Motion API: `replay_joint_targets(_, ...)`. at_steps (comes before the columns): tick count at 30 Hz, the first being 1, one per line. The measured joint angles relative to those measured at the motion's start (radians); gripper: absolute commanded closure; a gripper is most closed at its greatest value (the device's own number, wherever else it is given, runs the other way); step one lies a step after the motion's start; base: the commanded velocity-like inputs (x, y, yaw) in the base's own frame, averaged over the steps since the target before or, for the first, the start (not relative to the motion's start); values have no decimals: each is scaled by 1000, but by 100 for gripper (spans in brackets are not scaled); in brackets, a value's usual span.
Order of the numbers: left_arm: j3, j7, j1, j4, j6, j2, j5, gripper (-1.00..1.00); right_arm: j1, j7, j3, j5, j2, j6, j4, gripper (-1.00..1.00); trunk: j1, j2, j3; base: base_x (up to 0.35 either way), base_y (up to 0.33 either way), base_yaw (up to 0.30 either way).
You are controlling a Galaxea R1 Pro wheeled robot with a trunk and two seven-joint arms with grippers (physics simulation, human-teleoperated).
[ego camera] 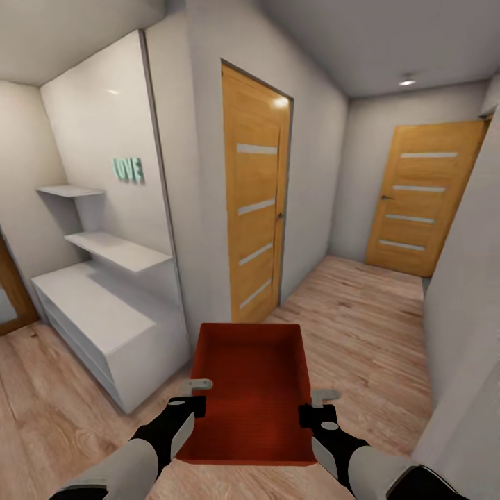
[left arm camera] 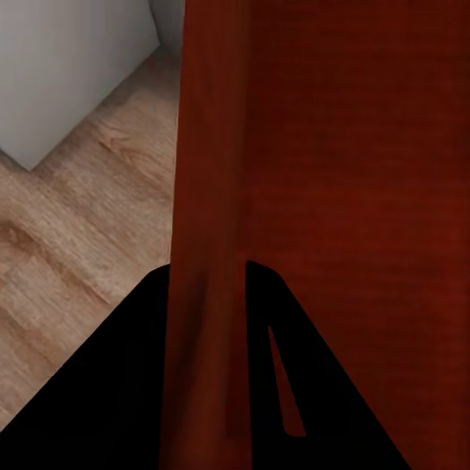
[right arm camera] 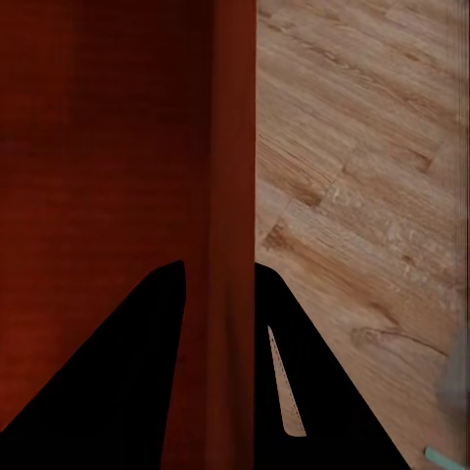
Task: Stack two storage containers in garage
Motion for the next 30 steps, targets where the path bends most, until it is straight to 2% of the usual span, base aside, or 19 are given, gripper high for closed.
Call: replay_joint_targets(30, 0, 0, 0, 0, 0, 0, 0, 100, 0, 0, 0, 0, 0, 0, 0, 100, 0, 0, 0, 324, 0, -236)
